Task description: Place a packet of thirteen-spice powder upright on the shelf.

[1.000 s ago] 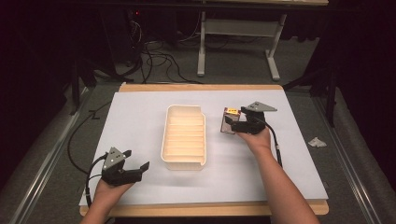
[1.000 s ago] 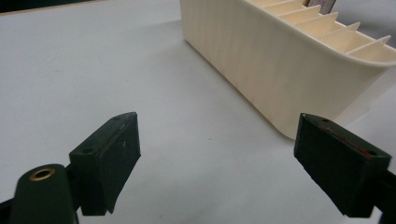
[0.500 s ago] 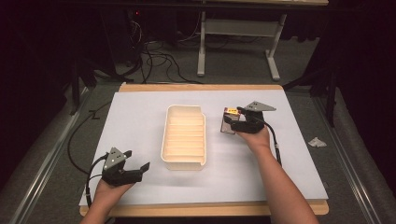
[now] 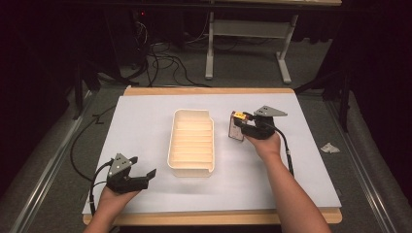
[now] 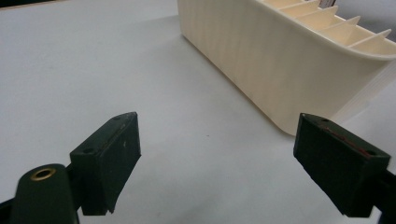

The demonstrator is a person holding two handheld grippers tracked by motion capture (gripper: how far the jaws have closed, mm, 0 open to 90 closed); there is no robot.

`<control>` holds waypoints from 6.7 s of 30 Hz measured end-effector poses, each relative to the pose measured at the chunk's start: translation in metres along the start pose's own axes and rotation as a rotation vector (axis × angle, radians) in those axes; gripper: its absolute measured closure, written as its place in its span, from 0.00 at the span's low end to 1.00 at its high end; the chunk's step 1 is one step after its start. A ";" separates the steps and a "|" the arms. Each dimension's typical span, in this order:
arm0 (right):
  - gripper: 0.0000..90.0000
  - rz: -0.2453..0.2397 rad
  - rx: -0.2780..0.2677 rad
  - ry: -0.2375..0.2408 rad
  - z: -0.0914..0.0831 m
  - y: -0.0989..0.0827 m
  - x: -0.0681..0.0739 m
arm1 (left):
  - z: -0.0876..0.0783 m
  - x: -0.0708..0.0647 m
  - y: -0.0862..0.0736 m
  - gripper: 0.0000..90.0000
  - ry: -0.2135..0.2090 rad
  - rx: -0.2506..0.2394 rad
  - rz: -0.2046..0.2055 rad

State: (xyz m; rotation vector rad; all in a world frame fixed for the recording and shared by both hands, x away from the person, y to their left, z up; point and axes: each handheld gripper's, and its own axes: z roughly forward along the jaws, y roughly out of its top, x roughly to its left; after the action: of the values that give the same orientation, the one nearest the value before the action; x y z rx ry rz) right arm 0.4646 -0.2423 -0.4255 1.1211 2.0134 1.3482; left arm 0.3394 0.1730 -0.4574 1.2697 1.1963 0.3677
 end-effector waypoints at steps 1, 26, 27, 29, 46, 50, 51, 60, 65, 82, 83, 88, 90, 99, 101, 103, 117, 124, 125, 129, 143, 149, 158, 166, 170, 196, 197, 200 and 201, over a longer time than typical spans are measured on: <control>0.57 0.000 0.001 -0.001 0.000 0.000 0.001 | 0.000 0.000 0.000 0.17 -0.001 -0.002 0.001; 0.76 0.004 0.025 -0.012 -0.002 0.001 0.018 | -0.001 0.000 0.002 0.17 -0.004 -0.011 -0.008; 0.76 0.003 0.026 -0.009 -0.002 0.001 0.018 | -0.001 0.000 0.002 0.17 -0.004 -0.011 -0.008; 0.76 -0.001 0.028 -0.004 -0.002 0.001 0.019 | -0.001 0.000 0.002 0.17 -0.004 -0.012 -0.009; 0.76 -0.049 -0.021 -0.001 -0.031 0.005 0.023 | -0.002 0.001 0.003 0.17 -0.005 -0.025 -0.011; 0.76 -0.058 -0.022 -0.005 -0.040 -0.002 0.024 | -0.001 0.001 0.002 0.17 -0.002 -0.025 -0.013; 0.76 -0.057 -0.019 -0.008 -0.044 -0.004 0.024 | -0.001 0.001 0.002 0.17 -0.001 -0.026 -0.013; 0.76 -0.050 -0.060 0.024 -0.071 -0.015 0.024 | -0.001 0.002 0.003 0.17 0.009 -0.029 -0.015; 0.76 -0.090 -0.050 0.033 -0.079 -0.017 0.025 | -0.002 0.002 0.003 0.17 0.012 -0.033 -0.016; 0.76 -0.132 -0.040 0.083 -0.079 -0.018 0.024 | -0.002 0.002 0.004 0.17 0.011 -0.046 -0.005; 0.76 -0.131 -0.040 0.088 -0.079 -0.017 0.024 | -0.002 0.003 0.004 0.17 0.012 -0.046 -0.004; 0.76 -0.137 -0.049 0.106 -0.081 -0.016 0.025 | -0.002 0.002 0.005 0.17 0.011 -0.047 -0.008; 0.76 -0.144 -0.049 0.110 -0.082 -0.015 0.026 | -0.003 0.003 0.005 0.17 0.011 -0.048 -0.008; 0.76 -0.166 -0.063 0.165 -0.084 -0.011 0.029 | -0.003 0.003 0.006 0.17 0.011 -0.057 -0.022; 0.76 -0.171 -0.070 0.175 -0.085 -0.010 0.030 | -0.003 0.003 0.006 0.17 0.011 -0.054 -0.016; 0.76 -0.173 -0.076 0.192 -0.085 -0.010 0.031 | -0.003 0.003 0.006 0.16 0.011 -0.054 -0.016; 0.76 -0.175 -0.094 0.233 -0.087 -0.004 0.036 | -0.004 0.004 0.008 0.16 0.010 -0.057 -0.022; 0.76 -0.187 -0.106 0.263 -0.090 0.000 0.041 | -0.004 0.003 0.007 0.16 0.009 -0.054 -0.019; 0.76 -0.189 -0.111 0.270 -0.090 0.001 0.042 | -0.004 0.003 0.007 0.16 0.008 -0.056 -0.018; 0.76 -0.202 -0.116 0.308 -0.090 0.004 0.044 | -0.005 0.002 0.008 0.15 0.007 -0.063 -0.026; 0.76 -0.226 -0.124 0.334 -0.084 0.013 0.049 | -0.006 0.002 0.008 0.15 0.000 -0.060 -0.025; 0.76 -0.240 -0.111 0.354 -0.079 0.016 0.052 | -0.006 0.002 0.008 0.15 -0.003 -0.062 -0.024; 0.76 -0.243 -0.096 0.364 -0.075 0.022 0.054 | -0.008 0.002 0.009 0.15 -0.007 -0.065 -0.020; 0.76 -0.248 -0.104 0.382 -0.073 0.028 0.054 | -0.009 0.001 0.010 0.15 -0.012 -0.063 -0.025; 0.76 -0.252 -0.092 0.386 -0.072 0.030 0.055 | -0.009 0.001 0.010 0.15 -0.016 -0.063 -0.025; 0.76 -0.292 -0.084 0.481 -0.063 0.040 0.073 | -0.009 -0.001 0.008 0.15 -0.042 -0.048 -0.033; 0.76 -0.289 -0.084 0.483 -0.062 0.040 0.075 | -0.010 -0.002 0.008 0.15 -0.041 -0.049 -0.032; 0.76 -0.303 -0.082 0.491 -0.061 0.041 0.078 | -0.010 -0.001 0.009 0.15 -0.041 -0.055 -0.031; 0.76 -0.301 -0.082 0.496 -0.060 0.041 0.079 | -0.011 -0.001 0.009 0.15 -0.040 -0.058 -0.030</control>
State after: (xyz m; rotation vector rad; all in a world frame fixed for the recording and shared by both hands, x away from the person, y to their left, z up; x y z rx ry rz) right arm 0.3911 -0.2008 -0.3589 0.4427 2.3193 1.6372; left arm 0.3337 0.1810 -0.4473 1.2029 1.1616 0.3506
